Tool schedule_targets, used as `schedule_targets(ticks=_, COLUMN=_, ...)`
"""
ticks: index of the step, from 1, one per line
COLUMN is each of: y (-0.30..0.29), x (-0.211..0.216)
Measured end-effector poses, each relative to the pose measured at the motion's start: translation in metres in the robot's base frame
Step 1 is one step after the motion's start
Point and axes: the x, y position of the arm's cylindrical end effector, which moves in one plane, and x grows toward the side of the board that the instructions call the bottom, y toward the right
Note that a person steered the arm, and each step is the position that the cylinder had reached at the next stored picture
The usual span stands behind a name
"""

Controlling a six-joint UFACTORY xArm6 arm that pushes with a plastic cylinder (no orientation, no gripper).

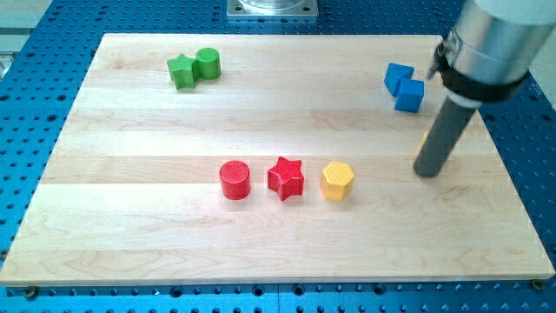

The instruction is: Push the yellow heart into the blue cube

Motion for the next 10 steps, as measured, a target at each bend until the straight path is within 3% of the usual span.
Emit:
schedule_targets(ticks=1, y=0.006, x=0.008)
schedule_targets(ticks=2, y=0.060, x=0.017)
schedule_targets(ticks=3, y=0.054, x=-0.038)
schedule_targets(ticks=4, y=0.029, x=-0.049)
schedule_targets(ticks=5, y=0.062, x=-0.002)
schedule_targets(ticks=6, y=0.001, x=-0.002)
schedule_targets(ticks=7, y=-0.014, x=-0.006)
schedule_targets(ticks=8, y=-0.008, x=-0.041)
schedule_targets(ticks=9, y=-0.016, x=-0.030)
schedule_targets(ticks=10, y=-0.024, x=0.061)
